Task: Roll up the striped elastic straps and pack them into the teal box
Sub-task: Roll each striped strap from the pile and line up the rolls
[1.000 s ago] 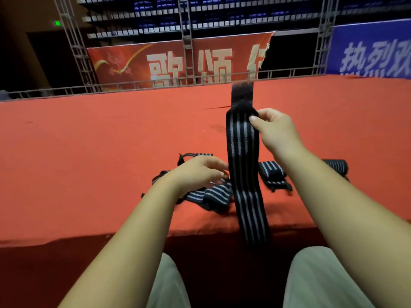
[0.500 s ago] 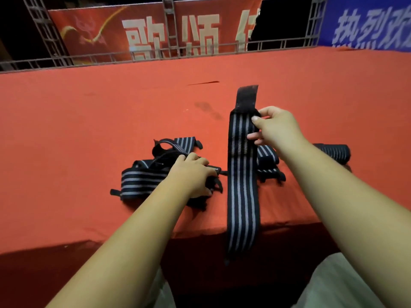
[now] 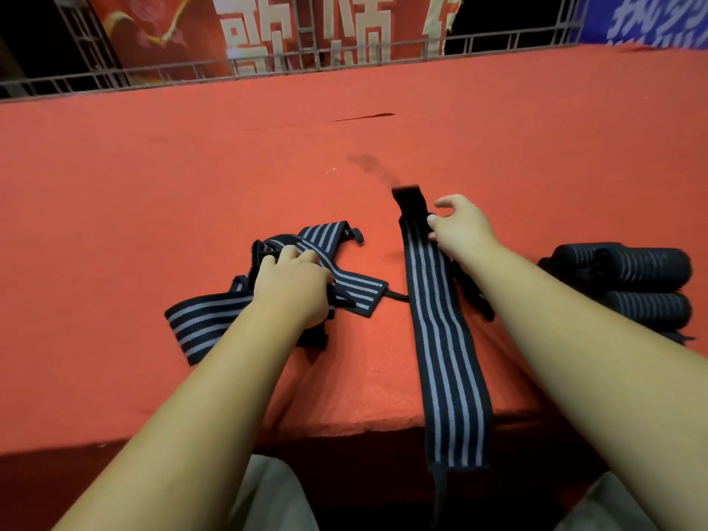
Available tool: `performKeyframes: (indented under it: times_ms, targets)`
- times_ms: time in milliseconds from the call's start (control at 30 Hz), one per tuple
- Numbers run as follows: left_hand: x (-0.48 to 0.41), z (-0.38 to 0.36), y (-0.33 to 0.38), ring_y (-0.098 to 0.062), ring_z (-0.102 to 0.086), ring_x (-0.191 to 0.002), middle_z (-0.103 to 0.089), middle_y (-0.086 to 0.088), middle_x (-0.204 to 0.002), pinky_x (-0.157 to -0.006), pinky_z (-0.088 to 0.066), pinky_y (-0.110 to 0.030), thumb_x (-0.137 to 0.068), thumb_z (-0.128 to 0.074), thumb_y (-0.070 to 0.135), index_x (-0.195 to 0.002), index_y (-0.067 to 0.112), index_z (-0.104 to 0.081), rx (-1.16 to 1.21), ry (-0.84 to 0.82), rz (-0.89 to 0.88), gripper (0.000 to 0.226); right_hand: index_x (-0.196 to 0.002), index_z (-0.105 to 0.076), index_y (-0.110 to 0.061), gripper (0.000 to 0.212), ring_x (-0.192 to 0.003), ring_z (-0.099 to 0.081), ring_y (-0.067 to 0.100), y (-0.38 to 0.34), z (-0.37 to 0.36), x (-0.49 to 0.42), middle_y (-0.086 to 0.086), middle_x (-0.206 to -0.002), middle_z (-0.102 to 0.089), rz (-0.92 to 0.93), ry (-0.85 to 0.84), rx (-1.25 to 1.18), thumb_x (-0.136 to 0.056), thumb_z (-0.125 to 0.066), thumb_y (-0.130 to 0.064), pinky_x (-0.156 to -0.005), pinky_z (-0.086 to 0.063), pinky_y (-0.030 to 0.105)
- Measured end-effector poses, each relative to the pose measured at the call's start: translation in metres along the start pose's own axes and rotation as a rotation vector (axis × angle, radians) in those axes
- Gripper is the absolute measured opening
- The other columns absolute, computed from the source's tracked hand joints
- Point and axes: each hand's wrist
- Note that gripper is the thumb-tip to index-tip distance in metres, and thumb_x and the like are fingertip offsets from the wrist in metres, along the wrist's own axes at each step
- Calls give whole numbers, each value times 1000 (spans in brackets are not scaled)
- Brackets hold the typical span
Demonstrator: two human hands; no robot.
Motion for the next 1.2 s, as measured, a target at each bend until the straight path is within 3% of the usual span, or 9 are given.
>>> performKeyframes:
  times_ms: [100, 167, 367, 467, 600, 767, 933, 1067, 1200]
  targets:
    - [2, 3, -7, -27, -36, -143, -48, 11, -153, -105, -38, -44, -97, -67, 45, -143, 47, -60, 49, -7, 2, 47, -159, -43, -17, 62, -120, -66, 29, -11, -1, 17, 13, -145, -64, -29, 2, 82, -100, -61, -22, -96, -53, 36]
    - [7, 3, -10, -28, -39, -138, -50, 11, -148, -101, -41, -42, -96, -68, 40, -139, 44, -61, 73, 9, 0, 44, -157, -44, -16, 57, -114, -67, 29, -15, -6, 30, 11, -141, -64, -34, -14, 86, -101, -55, -17, -85, -50, 33]
    - [35, 5, -16, -28, -45, -122, -52, 6, -139, -92, -42, -40, -93, -68, 31, -135, 38, -60, 165, 61, 40, 43, -121, -72, -27, 30, -105, -71, 20, -21, -26, 68, 1, -118, -77, 123, -141, 102, -99, -54, -19, -91, -53, 30]
    - [48, 1, -23, -28, -46, -121, -52, 6, -140, -95, -46, -41, -92, -64, 24, -136, 38, -58, 213, 73, 79, 47, -137, -69, -25, 36, -117, -66, 19, -21, -37, 87, 0, -135, -71, 209, -272, 237, -102, -61, -24, -100, -50, 29]
    - [62, -9, -30, -28, -47, -125, -53, 7, -142, -98, -47, -42, -93, -67, 27, -138, 41, -59, 245, 83, 119, 48, -155, -48, -19, 67, -147, -44, 35, -12, -54, 90, 11, -151, -59, 213, -423, 621, -98, -70, -48, -114, -45, 46]
    - [70, -16, -39, -25, -46, -132, -51, 11, -148, -101, -47, -41, -94, -71, 39, -144, 44, -59, 256, 35, 120, 52, -142, -61, -17, 48, -139, -43, 39, -12, -67, 85, 11, -142, -62, 227, -333, 788, -102, -67, -43, -110, -40, 46]
    - [70, -15, -41, -25, -46, -131, -51, 11, -149, -101, -48, -42, -95, -72, 48, -147, 44, -59, 284, -16, 108, 54, -101, -77, -10, 21, -102, -69, 37, -32, -61, 82, 14, -108, -77, 185, -276, 565, -99, -59, -20, -83, -52, 37]
    - [67, -13, -39, -28, -49, -128, -54, 7, -141, -97, -46, -43, -96, -69, 39, -144, 43, -61, 290, -37, 112, 49, -116, -80, -10, 20, -108, -69, 22, -65, -31, 84, 5, -112, -78, 235, -127, 91, -102, -66, -18, -95, -51, 30]
    - [65, -12, -37, -31, -48, -133, -53, 4, -143, -100, -45, -44, -98, -69, 34, -146, 41, -60, 267, -62, 107, 49, -101, -79, -23, 13, -89, -65, 11, -97, 1, 92, -11, -90, -73, 325, 10, -177, -102, -66, -20, -83, -50, 30]
Point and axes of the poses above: each hand's wrist, its own x-axis away from the middle knuckle, its own z-axis out of the back of the hand, y = z × x
